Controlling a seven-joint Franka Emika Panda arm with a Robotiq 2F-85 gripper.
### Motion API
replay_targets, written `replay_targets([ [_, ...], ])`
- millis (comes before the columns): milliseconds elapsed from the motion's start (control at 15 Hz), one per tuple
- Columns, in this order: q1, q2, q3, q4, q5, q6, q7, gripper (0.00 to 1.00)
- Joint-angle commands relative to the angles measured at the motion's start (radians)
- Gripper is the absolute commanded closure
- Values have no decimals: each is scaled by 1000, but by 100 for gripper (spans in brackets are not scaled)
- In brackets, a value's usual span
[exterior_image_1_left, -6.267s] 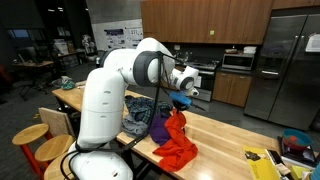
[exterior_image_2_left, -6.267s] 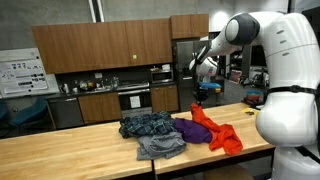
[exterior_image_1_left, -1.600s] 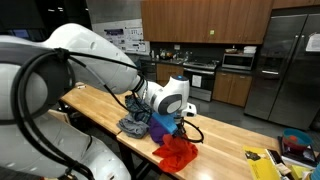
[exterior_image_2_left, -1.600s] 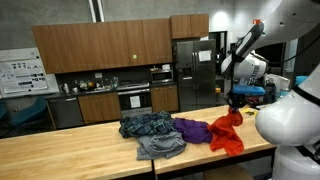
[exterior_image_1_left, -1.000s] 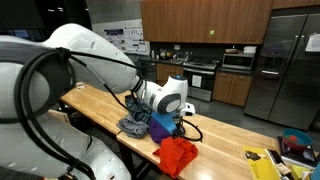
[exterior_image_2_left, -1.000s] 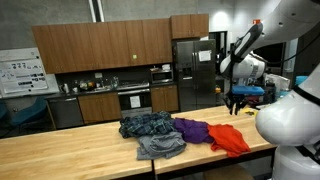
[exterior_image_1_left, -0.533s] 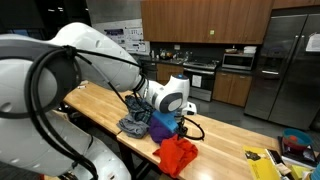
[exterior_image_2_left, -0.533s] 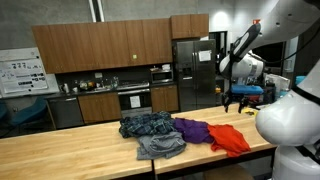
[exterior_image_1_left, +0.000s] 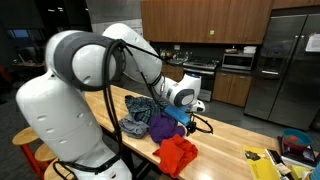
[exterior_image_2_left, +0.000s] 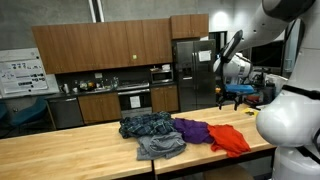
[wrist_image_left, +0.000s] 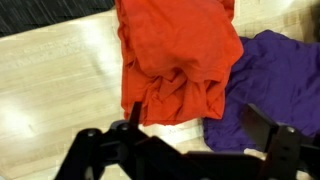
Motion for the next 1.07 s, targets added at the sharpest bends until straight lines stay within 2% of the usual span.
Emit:
replay_targets([
  [0, 23, 167, -7, 174, 68, -85, -91, 0],
  [267, 15, 294, 15, 300, 105, -168, -152, 0],
  [467, 9, 353, 25, 346, 91, -186, -138, 0],
  [667, 18, 386, 17, 341, 69, -120, -17, 0],
  [1000, 39, 392, 10, 281, 77, 65, 222, 0],
])
